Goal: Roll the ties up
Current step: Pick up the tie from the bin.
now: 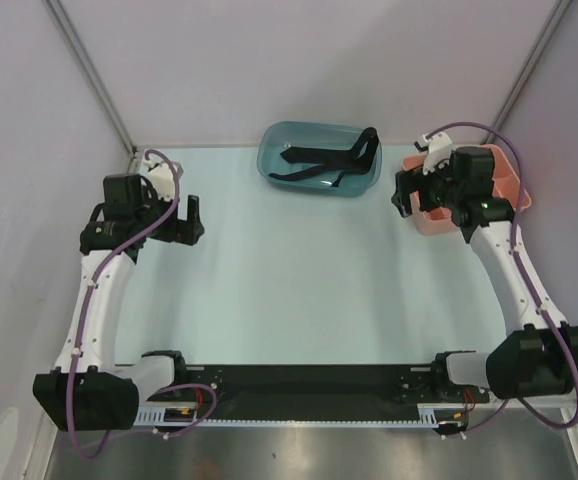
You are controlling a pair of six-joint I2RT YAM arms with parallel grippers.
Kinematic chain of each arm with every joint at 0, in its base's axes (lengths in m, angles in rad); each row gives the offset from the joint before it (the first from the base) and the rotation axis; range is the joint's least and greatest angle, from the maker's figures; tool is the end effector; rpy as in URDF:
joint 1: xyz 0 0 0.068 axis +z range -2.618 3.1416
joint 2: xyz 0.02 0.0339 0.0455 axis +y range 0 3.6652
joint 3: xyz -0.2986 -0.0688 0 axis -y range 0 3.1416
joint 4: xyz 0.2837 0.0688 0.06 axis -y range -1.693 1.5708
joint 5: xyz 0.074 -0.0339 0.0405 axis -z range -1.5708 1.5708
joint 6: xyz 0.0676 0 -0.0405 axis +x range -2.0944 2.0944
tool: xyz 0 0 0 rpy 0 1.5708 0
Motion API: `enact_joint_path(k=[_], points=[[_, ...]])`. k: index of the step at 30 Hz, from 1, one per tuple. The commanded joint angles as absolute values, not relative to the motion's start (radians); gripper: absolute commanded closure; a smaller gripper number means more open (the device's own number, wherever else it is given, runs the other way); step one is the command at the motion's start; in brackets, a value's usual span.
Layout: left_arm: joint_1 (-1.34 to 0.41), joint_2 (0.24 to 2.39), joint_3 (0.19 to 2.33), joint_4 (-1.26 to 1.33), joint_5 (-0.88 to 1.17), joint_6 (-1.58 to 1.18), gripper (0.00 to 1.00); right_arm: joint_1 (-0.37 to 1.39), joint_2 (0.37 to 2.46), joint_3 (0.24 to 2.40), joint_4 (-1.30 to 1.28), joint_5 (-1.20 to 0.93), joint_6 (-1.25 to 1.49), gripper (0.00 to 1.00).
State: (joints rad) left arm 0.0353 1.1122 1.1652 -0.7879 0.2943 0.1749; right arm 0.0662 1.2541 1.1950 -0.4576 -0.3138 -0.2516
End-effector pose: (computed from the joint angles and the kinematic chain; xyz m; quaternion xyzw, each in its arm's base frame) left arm 0.2714 -0.0100 0.3632 0.1224 0.8977 -0.0911 0.4133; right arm 0.3319 0.0429 0.3721 -0.2127 0.8305 0.0885 0.5072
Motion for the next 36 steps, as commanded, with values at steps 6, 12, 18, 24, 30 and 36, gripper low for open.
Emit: enact_joint_path(k=[6,12,18,24,30,36], points=[[0.04,1.123,1.258,-0.819,0.452,0.222,0.01,0.173,1.572,1.528,-0.497,-0.402,-0.619,0.0],[0.04,1.126,1.25,-0.818,0.459,0.212,0.0,0.176,1.856,1.776,-0.503,-0.396,-0.764,0.0],[0.041,1.144,1.246,-0.828,0.445,0.219,0.01,0.178,2.121,2.055,-0.587,-0.397,-0.845,0.01],[0.041,1.173,1.252,-0.836,0.442,0.219,0.0,0.192,2.282,2.189,-0.678,-0.413,-0.899,0.04],[0.043,1.2,1.261,-0.839,0.433,0.212,0.01,0.209,2.339,2.189,-0.678,-0.422,-0.926,0.07],[0.043,1.204,1.278,-0.835,0.43,0.209,0.01,0.215,2.417,2.226,-0.663,-0.4,-0.933,0.15]])
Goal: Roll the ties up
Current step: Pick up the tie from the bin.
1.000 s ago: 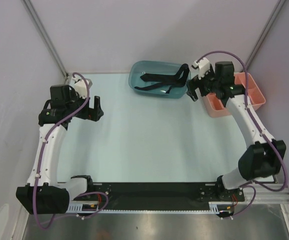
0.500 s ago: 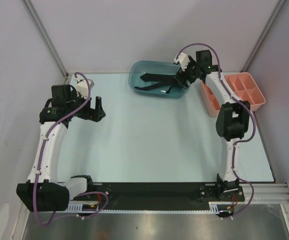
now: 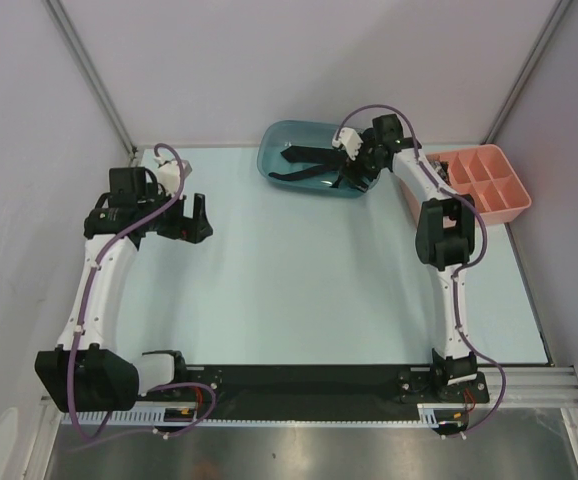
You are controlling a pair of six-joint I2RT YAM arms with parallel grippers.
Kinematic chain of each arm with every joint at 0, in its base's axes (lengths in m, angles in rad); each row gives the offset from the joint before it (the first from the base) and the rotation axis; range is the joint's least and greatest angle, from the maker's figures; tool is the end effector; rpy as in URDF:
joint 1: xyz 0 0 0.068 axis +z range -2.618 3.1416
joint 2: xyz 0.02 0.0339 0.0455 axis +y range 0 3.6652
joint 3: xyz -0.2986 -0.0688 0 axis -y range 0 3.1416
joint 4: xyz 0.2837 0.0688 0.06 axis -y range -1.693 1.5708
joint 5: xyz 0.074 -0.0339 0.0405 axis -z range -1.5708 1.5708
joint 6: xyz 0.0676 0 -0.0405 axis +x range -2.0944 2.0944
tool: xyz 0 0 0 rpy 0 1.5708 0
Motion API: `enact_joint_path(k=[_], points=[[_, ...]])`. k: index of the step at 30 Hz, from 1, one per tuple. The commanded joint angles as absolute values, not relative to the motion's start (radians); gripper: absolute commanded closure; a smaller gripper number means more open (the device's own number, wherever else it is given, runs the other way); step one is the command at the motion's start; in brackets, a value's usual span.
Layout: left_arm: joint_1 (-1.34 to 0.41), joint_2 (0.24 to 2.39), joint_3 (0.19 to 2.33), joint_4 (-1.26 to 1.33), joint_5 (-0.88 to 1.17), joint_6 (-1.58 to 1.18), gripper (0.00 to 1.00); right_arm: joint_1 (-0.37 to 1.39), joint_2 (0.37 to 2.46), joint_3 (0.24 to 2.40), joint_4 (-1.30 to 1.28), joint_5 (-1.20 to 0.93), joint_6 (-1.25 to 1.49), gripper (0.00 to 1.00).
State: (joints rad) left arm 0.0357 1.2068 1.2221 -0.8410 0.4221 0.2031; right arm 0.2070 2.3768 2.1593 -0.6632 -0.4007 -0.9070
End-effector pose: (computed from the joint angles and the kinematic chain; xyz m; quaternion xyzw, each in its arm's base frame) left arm 0.2892 -0.0174 0.3572 0.1521 0.9012 -0.1513 0.3766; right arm 0.5937 0.1516 0.2125 -0.5447 0.7473 0.0623 0.3756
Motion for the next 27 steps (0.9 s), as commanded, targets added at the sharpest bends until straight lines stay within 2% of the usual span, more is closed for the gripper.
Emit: enact_joint_path(k=[1,23,27], points=[[0.041,1.206,1.278,-0.836,0.426,0.21,0.0,0.215,2.424,2.232,-0.657,-0.397,-0.93,0.16],[0.041,1.213,1.287,-0.864,0.37,0.227,0.01,0.233,2.612,2.327,-0.465,-0.365,-0.867,0.3],[0.041,1.221,1.29,-0.874,0.368,0.23,0.01,0.233,2.632,2.329,-0.416,-0.359,-0.858,0.39]])
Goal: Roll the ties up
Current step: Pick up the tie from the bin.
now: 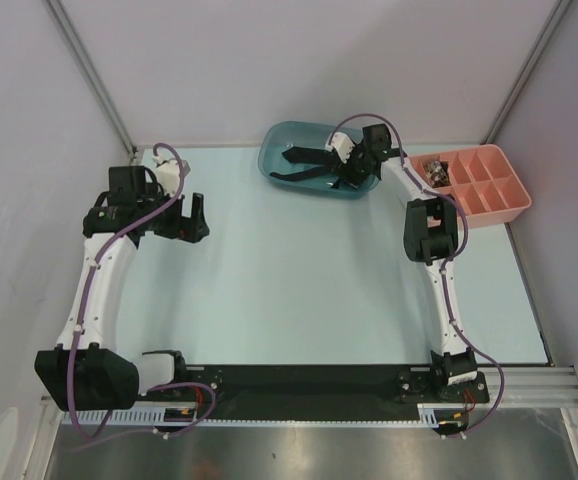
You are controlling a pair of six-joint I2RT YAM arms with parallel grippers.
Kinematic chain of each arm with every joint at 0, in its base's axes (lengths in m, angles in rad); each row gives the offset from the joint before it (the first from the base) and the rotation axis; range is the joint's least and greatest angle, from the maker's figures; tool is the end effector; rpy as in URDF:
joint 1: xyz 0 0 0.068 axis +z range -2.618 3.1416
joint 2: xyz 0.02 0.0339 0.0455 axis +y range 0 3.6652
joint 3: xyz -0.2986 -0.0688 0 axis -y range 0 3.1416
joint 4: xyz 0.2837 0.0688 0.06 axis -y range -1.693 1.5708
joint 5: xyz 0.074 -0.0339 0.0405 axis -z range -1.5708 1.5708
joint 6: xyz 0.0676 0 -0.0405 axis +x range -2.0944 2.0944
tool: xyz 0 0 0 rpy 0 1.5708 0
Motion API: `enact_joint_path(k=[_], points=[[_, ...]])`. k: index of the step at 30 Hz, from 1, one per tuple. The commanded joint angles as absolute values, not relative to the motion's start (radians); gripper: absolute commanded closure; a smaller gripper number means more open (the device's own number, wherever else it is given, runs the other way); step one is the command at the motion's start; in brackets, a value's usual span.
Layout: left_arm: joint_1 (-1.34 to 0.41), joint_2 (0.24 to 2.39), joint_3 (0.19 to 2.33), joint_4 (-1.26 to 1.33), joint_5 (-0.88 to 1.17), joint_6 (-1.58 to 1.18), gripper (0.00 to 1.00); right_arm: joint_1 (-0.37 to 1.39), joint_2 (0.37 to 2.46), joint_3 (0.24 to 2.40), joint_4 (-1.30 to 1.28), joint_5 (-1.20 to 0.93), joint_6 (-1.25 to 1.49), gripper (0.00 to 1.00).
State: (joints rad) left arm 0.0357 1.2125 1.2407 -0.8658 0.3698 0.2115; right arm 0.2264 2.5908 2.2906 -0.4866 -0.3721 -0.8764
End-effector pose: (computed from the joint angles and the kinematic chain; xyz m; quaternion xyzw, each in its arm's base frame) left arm 0.2896 -0.0141 0.3593 0.1462 0.9083 -0.1269 0.3708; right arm 0.6376 0.1721 0.1462 -0.5360 0.7366 0.0421 0.4104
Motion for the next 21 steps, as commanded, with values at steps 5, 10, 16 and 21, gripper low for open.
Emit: enact_joint_path(k=[5,10,16,21], points=[[0.041,1.229,1.296,-0.877,0.367,0.236,0.01,0.233,2.652,2.332,-0.364,-0.354,-0.825,0.65],[0.041,1.235,1.302,-0.881,0.364,0.242,0.0,0.235,2.635,2.329,-0.315,-0.341,-0.798,0.93],[0.041,1.242,1.324,-0.885,0.373,0.255,0.01,0.229,2.54,2.293,-0.226,-0.327,-0.727,1.0],[0.043,1.252,1.341,-0.882,0.397,0.262,0.01,0.219,2.478,2.284,-0.181,-0.331,-0.677,1.0]])
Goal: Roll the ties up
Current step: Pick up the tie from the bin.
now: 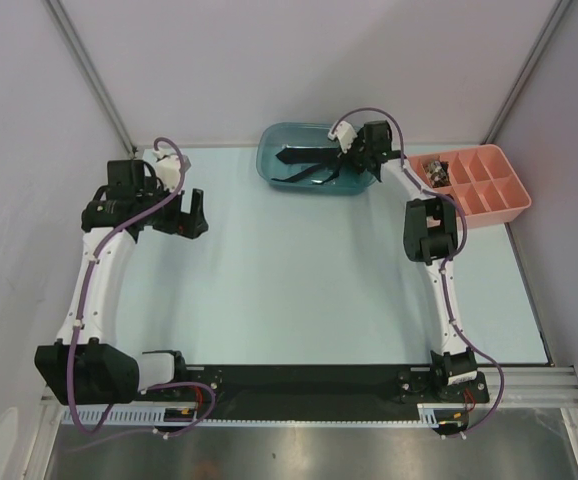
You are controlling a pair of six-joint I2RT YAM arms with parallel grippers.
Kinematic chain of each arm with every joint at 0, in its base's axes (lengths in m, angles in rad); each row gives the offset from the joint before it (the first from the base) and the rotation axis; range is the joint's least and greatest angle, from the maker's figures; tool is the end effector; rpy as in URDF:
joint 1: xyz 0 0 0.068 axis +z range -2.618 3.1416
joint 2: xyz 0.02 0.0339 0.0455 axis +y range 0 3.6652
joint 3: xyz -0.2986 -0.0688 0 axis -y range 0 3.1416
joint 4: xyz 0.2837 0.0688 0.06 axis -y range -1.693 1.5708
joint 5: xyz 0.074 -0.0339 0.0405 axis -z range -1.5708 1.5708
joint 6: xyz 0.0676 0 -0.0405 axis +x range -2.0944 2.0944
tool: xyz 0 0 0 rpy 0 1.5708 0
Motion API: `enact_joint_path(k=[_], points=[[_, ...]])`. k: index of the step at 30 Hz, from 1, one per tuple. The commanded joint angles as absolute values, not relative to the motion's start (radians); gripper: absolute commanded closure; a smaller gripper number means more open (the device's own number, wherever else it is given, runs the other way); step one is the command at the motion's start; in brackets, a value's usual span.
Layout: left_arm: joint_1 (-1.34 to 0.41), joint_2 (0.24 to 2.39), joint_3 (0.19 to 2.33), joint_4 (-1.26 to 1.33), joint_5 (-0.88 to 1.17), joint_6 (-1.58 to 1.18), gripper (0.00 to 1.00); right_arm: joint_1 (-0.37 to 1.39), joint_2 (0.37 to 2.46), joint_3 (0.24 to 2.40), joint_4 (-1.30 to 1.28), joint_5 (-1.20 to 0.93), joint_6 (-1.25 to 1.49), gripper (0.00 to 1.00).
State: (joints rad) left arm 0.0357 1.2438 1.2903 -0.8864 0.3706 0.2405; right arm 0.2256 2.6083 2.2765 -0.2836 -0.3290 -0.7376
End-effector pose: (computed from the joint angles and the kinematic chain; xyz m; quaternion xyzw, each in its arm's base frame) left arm 0.2968 -0.0139 0.3674 0.1593 0.9064 -0.1221 0.3716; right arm 0.6555 0.1729 0.1500 -0.4725 0.7415 0.0258 0.4756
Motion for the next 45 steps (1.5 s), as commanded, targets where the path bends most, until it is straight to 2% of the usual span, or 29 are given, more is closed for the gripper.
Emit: enact_joint_path(k=[1,25,45], points=[[0.043,1.255,1.339,-0.879,0.4,0.262,0.0,0.219,2.471,2.283,-0.178,-0.331,-0.67,1.0],[0.048,1.266,1.365,-0.779,0.512,0.25,0.0,0.253,2.175,2.298,-0.092,-0.357,-0.454,1.0],[0.048,1.207,1.335,-0.683,0.653,0.239,0.01,0.363,1.957,2.506,-0.023,-0.284,-0.318,1.0]])
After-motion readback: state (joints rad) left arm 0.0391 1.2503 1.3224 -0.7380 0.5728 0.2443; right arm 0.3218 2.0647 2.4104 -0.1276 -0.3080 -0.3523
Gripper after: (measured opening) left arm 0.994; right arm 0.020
